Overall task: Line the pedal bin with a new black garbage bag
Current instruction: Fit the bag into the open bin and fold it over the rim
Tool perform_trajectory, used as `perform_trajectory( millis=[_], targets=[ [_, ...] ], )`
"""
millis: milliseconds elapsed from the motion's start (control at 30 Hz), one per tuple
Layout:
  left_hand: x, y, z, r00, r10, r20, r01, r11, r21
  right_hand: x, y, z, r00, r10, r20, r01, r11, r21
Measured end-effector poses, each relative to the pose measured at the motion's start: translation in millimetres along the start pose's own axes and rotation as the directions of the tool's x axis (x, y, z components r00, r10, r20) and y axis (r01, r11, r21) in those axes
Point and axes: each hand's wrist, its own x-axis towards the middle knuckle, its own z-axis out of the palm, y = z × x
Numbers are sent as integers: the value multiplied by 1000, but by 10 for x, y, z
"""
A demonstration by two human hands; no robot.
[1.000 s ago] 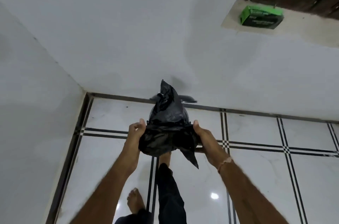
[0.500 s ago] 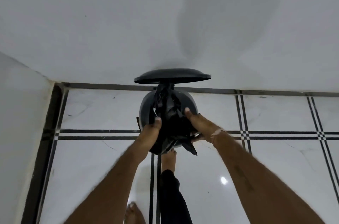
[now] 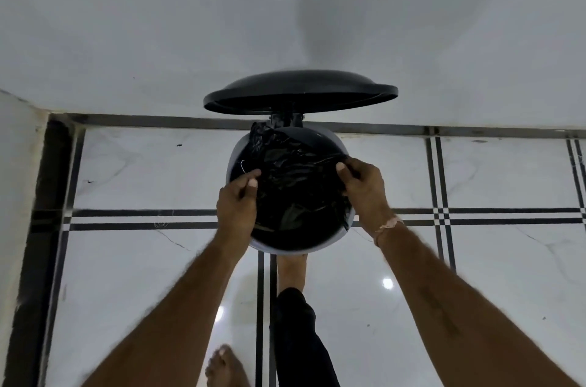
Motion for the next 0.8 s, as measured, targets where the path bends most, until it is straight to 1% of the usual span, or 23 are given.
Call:
perform_trajectory(
  millis=[33,67,100,133,167,233,267,300,333,367,400,467,500,533,600,633,700,733,800],
  targets=[
    [-2,-54,63,995,-9,102,3,998,57,-4,21,-14,1000,-5,-6,5,1000,-4],
    [-49,-94,153,975,-50,215,24,992,124,4,49,-27,1000,-4,-2,4,1000,-23],
    [-95,-151,239,951,-111,288,61,983,175,-10,58,-38,1000,0,23,1,998,-66],
    [-130,-176,316,935,-149,322,94,979,179,-15,72,-53,999,-9,48,14,994,-105],
    [-155,-197,379,934,-172,312,123,978,171,-53,38,-63,998,-30,53,37,991,-127],
    [-170,-177,455,941,-201,270,171,976,133,-100,-10,-47,994,-105,25,106,993,-59],
    [-158,-145,470,938,-237,251,223,971,82,-109,-25,-5,990,-112,84,114,993,-20],
    [-128,-107,477,928,-276,252,281,960,19,-122,-54,59,974,-80,210,95,994,-62],
    [-106,-73,489,917,-295,267,309,951,-13,-110,-34,131,943,-18,332,71,986,-148],
    [-93,-54,506,921,-284,266,300,954,-17,-94,-15,173,927,40,374,42,977,-208],
    [-79,-60,500,943,-263,206,273,962,-21,-59,14,195,937,53,344,17,981,-196],
    [-25,-84,383,984,-176,-3,175,982,-64,9,1,180,984,6,175,-4,1000,-8],
    [16,-97,308,989,-125,-79,121,991,-51,27,-31,146,995,-11,95,4,997,76],
    [47,-107,222,989,-77,-125,75,997,-22,47,-48,117,999,-26,42,20,992,127],
    [82,-104,69,984,-4,-178,7,1000,16,72,-53,79,999,-35,3,34,985,172],
    [79,-88,13,978,20,-207,-14,999,29,79,-37,65,999,-37,-8,37,985,167],
    [114,-72,-89,964,103,-245,-78,991,111,111,-5,43,998,-46,-36,51,990,132],
    [152,-76,-129,957,145,-250,-106,981,163,130,7,28,998,-44,-45,49,992,116],
    [224,-91,-188,956,180,-233,-126,965,229,172,35,-4,999,-26,-42,31,993,118]
  ],
)
